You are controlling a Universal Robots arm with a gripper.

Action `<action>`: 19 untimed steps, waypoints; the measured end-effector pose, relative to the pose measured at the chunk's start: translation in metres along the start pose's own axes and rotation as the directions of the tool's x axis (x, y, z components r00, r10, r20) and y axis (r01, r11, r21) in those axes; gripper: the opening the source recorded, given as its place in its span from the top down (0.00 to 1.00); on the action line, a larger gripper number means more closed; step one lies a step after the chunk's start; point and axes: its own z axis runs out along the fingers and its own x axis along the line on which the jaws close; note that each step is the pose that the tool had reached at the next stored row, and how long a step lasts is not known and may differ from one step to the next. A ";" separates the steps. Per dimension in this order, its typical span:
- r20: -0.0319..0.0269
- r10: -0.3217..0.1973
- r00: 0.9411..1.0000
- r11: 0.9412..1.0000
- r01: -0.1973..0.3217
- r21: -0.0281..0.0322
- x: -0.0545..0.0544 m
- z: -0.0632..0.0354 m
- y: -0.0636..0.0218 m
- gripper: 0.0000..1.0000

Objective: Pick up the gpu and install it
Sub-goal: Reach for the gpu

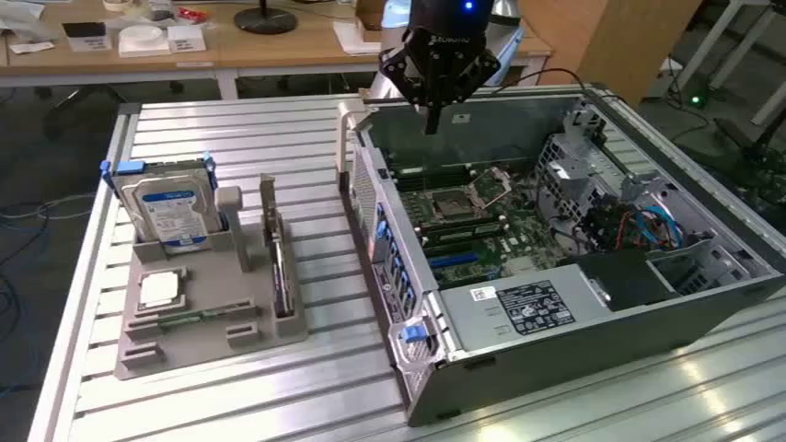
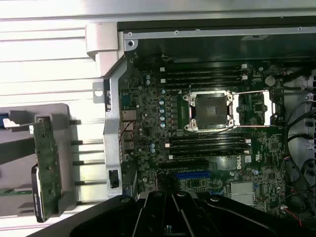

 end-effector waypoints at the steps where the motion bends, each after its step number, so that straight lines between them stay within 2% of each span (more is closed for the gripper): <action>1: 0.000 0.000 1.000 1.000 0.000 0.000 0.000 0.0000 0.0000 0.89; 6: 0.000 0.000 1.000 1.000 0.000 0.000 0.001 -0.0001 -0.0001 0.89; 19: 0.000 0.000 1.000 1.000 0.000 0.000 0.020 -0.0005 -0.0015 0.89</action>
